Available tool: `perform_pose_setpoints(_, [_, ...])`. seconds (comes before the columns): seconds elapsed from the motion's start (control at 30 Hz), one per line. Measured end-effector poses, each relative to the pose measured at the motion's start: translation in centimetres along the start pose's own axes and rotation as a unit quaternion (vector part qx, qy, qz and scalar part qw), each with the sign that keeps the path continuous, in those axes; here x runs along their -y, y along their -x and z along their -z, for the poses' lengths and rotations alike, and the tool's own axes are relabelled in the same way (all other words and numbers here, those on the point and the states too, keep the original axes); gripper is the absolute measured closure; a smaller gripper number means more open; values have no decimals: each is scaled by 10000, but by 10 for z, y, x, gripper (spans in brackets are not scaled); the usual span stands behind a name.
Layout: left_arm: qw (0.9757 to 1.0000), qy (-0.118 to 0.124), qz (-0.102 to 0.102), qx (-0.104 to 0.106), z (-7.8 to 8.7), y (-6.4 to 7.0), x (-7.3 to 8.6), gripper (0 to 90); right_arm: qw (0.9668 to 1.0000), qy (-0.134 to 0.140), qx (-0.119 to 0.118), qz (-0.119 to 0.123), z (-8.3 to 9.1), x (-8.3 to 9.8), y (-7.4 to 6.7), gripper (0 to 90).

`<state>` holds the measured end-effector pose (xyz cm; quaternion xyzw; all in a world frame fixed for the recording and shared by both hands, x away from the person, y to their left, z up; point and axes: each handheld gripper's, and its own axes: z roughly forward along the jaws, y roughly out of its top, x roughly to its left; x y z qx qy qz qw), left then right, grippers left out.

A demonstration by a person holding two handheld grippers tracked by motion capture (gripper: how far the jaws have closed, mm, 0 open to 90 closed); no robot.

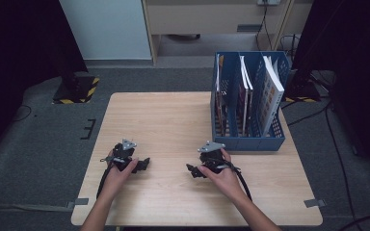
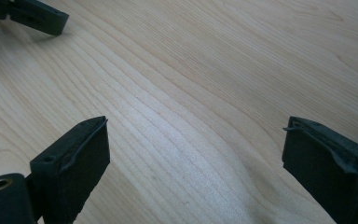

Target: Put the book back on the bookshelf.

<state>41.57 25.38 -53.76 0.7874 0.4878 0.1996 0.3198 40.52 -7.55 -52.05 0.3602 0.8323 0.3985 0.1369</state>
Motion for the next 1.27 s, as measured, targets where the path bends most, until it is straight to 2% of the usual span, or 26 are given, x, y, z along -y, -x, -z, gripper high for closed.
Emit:
perform_pose_setpoints(0.23, [10000,-1,-1,2,0,0,0,0,9999,-127,17,-55,-7,4,3,79])
perform_pose_setpoints(0.53, [10000,-1,-8,6,0,0,0,0,9998,-141,-2,-117,-13,7,1,79])
perform_pose_setpoints(0.77, [10000,-1,-9,6,0,0,0,0,9996,-188,106,-167,-18,8,-1,77])
perform_pose_setpoints(0.87, [10000,-1,-12,9,0,0,0,0,9994,-280,187,-65,-19,8,-5,69])
perform_pose_setpoints(0.93, [10000,-1,-14,10,0,0,0,0,9990,-344,281,110,-21,8,-8,57])
perform_pose_setpoints(0.97, [10000,-2,-14,11,0,0,0,0,9989,-373,253,138,-21,7,-9,56])
perform_pose_setpoints(1.27, [10000,-1,-12,12,0,0,0,0,9989,-354,285,88,-21,8,-11,44])
